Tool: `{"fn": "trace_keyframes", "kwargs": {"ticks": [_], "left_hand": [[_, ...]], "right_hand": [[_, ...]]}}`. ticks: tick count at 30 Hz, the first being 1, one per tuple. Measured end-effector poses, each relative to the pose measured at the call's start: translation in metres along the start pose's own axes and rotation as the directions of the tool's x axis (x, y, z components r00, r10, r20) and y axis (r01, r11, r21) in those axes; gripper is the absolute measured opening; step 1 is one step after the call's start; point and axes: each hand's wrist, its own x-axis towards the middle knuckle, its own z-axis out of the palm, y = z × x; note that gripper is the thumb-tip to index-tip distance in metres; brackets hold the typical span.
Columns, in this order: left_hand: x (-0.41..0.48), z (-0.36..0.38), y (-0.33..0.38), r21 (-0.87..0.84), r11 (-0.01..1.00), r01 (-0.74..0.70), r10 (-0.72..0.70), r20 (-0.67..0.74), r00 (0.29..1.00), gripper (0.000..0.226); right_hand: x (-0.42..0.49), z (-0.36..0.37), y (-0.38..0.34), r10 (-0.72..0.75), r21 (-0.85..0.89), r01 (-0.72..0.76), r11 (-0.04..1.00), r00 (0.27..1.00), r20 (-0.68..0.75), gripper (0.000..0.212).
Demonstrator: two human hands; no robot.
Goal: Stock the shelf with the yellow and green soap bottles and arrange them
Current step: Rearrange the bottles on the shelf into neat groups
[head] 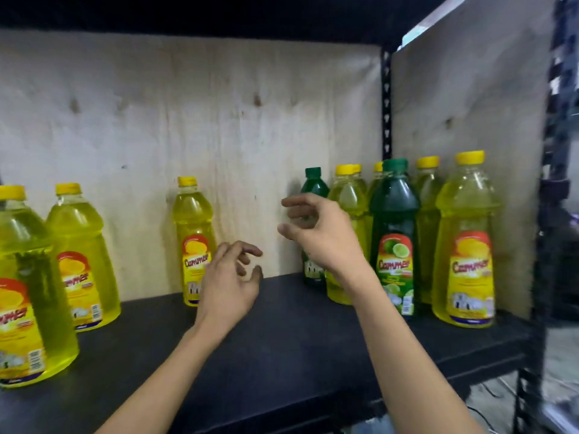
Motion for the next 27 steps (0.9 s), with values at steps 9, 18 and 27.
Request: {"fn": "trace_keyframes", "kwargs": {"ticks": [9,18,27], "left_hand": [[-0.02,0.083,0.125,-0.429,0.903,-0.031,0.125,0.193,0.973,0.021],[-0.045,0.143,0.203,-0.401,0.896,0.19,0.013,0.451,0.892,0.064],[-0.065,0.167,0.219,-0.384,0.899,0.209,-0.044,0.396,0.917,0.084]], "right_hand": [[-0.033,-0.129,0.009,-0.18,-0.328,0.021,0.944,0.869,-0.462,0.028],[-0.007,-0.197,0.033,0.194,-0.347,-0.376,0.859,0.866,-0.46,0.086],[-0.014,-0.201,0.039,0.192,-0.271,-0.345,0.899,0.865,-0.464,0.088]]}}
